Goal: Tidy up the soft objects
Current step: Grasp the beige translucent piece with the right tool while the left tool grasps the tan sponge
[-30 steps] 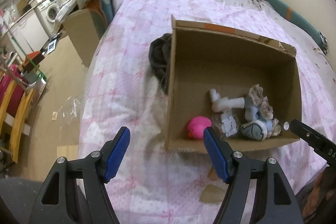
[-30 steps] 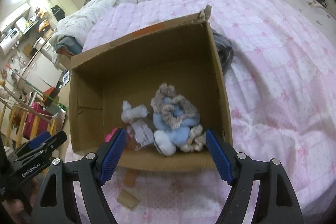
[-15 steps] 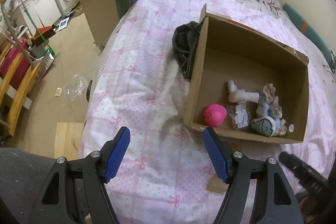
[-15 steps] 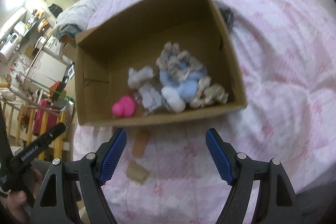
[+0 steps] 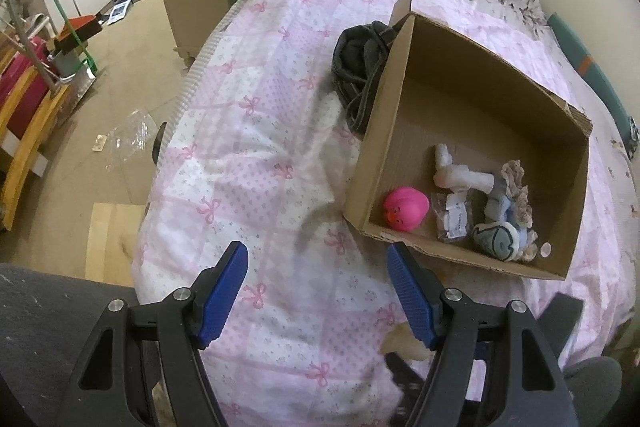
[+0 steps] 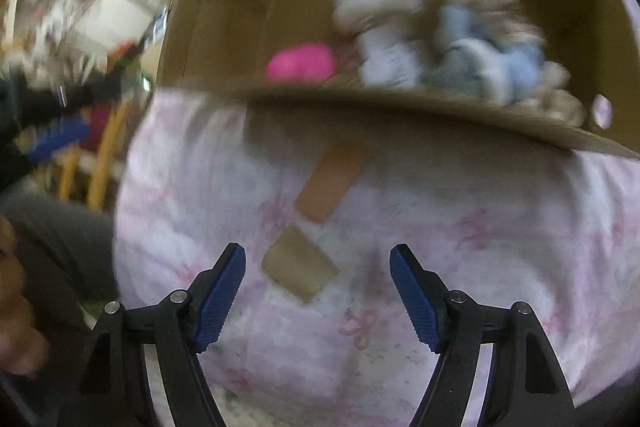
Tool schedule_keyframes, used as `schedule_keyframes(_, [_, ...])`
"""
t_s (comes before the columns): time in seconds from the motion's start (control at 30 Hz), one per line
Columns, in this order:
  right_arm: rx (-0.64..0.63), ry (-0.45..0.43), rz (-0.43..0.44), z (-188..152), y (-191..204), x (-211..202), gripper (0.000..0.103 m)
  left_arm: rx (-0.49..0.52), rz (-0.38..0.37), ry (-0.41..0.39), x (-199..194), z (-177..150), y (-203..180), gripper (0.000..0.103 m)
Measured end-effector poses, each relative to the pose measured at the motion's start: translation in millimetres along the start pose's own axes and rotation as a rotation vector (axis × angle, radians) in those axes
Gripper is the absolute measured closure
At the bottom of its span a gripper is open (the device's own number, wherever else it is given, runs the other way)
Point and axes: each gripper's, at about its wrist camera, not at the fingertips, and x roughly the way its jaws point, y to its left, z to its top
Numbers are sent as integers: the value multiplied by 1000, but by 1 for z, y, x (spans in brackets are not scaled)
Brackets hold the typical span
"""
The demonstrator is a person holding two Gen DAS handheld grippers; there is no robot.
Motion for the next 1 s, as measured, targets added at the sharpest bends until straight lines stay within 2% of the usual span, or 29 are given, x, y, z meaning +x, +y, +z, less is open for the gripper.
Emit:
schedule_keyframes(0.1, [-81,21,-60,-3,15,13,24,-5,-6,8,1,1,0,34])
schedule_keyframes(0.13, [-97,22,-67,-4,19,15,32,-6,-8,10,2,1,-1,34])
schedule_keyframes(0.17, [-108,23,-75,-5,22,17,48,-6,-11,13,2,1,-2,34])
schedule_keyframes(0.33, [-127,23,-57,-7,34,18,74,3,-13,-1,1,1,-4,34])
schedule_keyframes(0.37, [-131,21,-52,-8,35,17,84,6,-13,-1,1,1,-4,34])
schedule_keyframes(0.43, [-119,27,-36,-8,38,13,91,12,-11,2,2,-1,-5,34])
schedule_keyframes(0.6, [-73,7,-17,-5,29,-21,93,61,-21,52,12,-7,-15,34])
schedule_keyframes(0.73, [41,-37,-17,0,-5,-53,93,137,-58,113,25,-16,-37,34])
schedule_keyframes(0.77, [74,-46,-14,-2,-15,-59,93,158,-69,127,29,-18,-44,37])
schedule_keyframes(0.9, [207,-104,-1,-9,-44,-72,93,248,-108,142,42,-22,-73,40])
schedule_keyframes(1.0, [278,-143,38,-8,-68,-82,93,319,-115,198,62,-27,-93,40])
